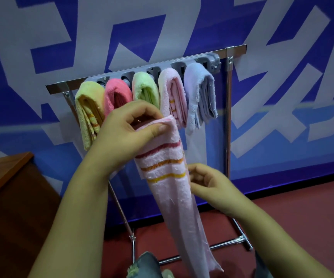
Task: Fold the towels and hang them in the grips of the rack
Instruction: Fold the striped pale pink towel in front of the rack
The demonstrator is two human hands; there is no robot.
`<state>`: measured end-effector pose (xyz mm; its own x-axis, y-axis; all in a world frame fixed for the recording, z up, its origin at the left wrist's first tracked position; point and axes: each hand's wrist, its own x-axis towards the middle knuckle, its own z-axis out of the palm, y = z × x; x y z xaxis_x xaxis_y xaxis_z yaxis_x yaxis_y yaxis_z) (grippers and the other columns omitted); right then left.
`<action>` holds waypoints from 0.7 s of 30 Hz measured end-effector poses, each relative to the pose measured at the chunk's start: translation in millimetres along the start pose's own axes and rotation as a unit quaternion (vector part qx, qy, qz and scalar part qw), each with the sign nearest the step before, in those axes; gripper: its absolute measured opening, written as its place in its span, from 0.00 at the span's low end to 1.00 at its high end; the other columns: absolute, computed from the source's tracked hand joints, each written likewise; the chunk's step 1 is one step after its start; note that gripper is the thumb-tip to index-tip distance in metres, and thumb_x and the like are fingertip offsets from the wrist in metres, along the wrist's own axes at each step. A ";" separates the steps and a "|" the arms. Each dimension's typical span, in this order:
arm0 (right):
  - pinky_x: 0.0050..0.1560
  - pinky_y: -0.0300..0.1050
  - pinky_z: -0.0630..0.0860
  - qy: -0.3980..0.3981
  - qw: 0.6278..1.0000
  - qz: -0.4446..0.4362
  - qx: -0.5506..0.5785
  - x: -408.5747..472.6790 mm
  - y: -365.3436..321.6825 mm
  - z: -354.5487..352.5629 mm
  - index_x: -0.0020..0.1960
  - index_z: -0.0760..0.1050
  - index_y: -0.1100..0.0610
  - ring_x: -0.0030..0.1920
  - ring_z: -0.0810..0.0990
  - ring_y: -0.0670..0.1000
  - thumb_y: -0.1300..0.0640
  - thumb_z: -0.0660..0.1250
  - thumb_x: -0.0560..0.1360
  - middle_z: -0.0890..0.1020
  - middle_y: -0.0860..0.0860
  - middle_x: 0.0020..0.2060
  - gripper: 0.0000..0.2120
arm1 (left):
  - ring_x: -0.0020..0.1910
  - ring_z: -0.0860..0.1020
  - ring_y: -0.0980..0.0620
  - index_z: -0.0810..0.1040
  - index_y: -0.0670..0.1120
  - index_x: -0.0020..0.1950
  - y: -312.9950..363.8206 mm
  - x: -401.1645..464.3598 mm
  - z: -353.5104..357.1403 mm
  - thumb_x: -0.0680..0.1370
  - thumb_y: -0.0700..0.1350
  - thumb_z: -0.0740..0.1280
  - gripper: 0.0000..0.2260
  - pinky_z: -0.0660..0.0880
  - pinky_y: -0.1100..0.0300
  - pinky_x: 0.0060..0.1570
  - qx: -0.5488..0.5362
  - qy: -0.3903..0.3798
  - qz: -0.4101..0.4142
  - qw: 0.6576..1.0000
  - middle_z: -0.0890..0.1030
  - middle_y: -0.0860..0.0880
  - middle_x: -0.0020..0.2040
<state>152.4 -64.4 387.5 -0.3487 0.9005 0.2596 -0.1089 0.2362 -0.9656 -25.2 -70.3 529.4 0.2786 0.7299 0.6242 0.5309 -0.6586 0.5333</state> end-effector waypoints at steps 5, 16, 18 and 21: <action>0.45 0.35 0.75 0.079 0.994 -0.038 -0.066 -5.4 0.9 -1.7 0.50 0.75 0.48 0.39 0.80 0.42 0.65 0.70 0.71 0.82 0.43 0.36 0.14 | 0.42 0.78 0.61 0.80 0.51 0.43 0.1 3.6 -5.6 0.69 0.48 0.70 0.05 0.76 0.66 0.44 0.003 0.001 -0.009 1.000 0.81 0.54 0.41; 0.40 0.31 0.66 0.108 0.924 -0.206 -0.305 -6.0 22.5 -0.5 0.42 0.70 0.49 0.38 0.70 0.41 0.70 0.59 0.69 0.70 0.37 0.38 0.16 | 0.41 0.78 0.62 0.78 0.56 0.42 11.3 11.2 -14.2 0.69 0.51 0.70 0.03 0.78 0.65 0.42 0.000 0.048 -0.016 0.999 0.79 0.62 0.38; 0.41 0.30 0.67 0.106 0.937 -0.184 -0.277 -7.6 22.2 -0.6 0.41 0.73 0.47 0.37 0.71 0.42 0.65 0.59 0.70 0.72 0.37 0.36 0.13 | 0.42 0.77 0.62 0.78 0.55 0.42 13.4 11.7 -13.9 0.69 0.51 0.70 0.04 0.78 0.65 0.43 -0.001 0.053 -0.018 0.998 0.79 0.58 0.39; 0.42 0.35 0.70 0.084 0.949 -0.170 -0.250 -10.7 20.1 2.2 0.40 0.75 0.49 0.38 0.74 0.45 0.53 0.62 0.71 0.74 0.43 0.35 0.04 | 0.42 0.78 0.60 0.78 0.53 0.43 13.8 13.3 -13.2 0.72 0.45 0.71 0.04 0.79 0.60 0.45 0.007 0.062 -0.022 0.998 0.79 0.56 0.42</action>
<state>151.9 -70.1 365.3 -0.2142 0.7764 0.5927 0.2824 0.6301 -0.7233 -24.7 -72.1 552.6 0.1545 0.7294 0.6665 0.5518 -0.6233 0.5542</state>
